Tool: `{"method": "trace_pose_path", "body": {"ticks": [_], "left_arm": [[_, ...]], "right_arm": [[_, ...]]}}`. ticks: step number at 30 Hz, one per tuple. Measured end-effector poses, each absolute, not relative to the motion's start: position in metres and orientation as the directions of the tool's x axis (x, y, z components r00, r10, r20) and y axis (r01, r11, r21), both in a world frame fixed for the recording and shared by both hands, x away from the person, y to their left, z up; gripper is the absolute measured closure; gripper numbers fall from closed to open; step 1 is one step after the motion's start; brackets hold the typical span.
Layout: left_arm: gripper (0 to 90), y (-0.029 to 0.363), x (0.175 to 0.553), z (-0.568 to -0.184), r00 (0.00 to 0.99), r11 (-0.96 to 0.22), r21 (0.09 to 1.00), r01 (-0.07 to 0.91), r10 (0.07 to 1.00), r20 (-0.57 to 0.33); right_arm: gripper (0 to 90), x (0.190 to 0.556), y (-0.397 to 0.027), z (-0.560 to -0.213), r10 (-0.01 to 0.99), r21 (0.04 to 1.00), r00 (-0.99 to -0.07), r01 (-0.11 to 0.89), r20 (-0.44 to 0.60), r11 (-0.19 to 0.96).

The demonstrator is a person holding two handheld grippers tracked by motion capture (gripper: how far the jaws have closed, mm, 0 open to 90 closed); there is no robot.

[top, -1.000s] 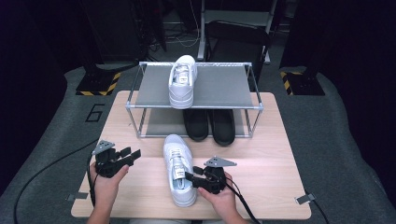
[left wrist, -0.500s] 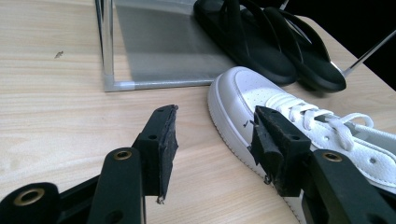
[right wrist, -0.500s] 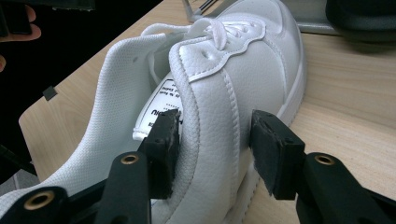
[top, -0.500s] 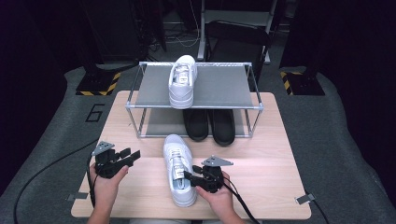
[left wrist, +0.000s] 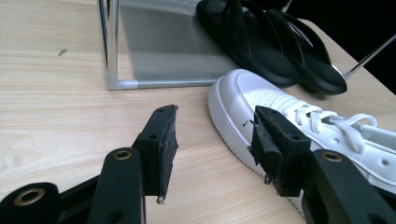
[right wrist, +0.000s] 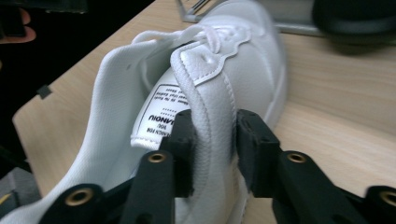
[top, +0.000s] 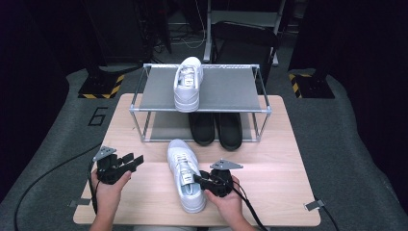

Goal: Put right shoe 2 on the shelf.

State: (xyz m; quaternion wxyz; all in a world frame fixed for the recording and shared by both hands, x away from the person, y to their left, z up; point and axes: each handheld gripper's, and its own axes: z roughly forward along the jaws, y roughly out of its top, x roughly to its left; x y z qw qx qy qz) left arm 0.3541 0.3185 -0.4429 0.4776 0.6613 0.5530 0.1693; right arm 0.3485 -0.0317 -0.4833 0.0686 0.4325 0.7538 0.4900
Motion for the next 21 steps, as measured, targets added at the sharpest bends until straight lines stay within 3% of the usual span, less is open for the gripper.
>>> {"method": "trace_pose_path", "body": {"ticks": [5,11,13,17,21], "left_arm": [[49.9,0.319,0.355,-0.444,0.331,0.070,0.819,0.569,0.892,-0.306],[49.9,0.321,0.354,-0.444,0.324,0.078,0.816,0.573,0.893,-0.313],[50.1,0.321,0.354,-0.444,0.323,0.077,0.817,0.572,0.894,-0.310],[50.1,0.323,0.353,-0.445,0.318,0.082,0.816,0.572,0.895,-0.313],[50.0,0.323,0.353,-0.444,0.318,0.085,0.816,0.572,0.894,-0.315]], "right_arm": [[77.6,0.353,-0.042,-0.479,0.749,0.801,-0.599,0.577,0.283,0.159],[80.3,0.349,-0.043,-0.478,0.768,0.821,-0.609,0.530,0.197,0.210],[79.0,0.349,-0.047,-0.478,0.764,0.824,-0.614,0.527,0.200,0.208],[69.6,0.356,-0.052,-0.479,0.729,0.795,-0.616,0.584,0.300,0.166],[65.8,0.361,-0.051,-0.478,0.722,0.782,-0.620,0.597,0.307,0.180]]}}
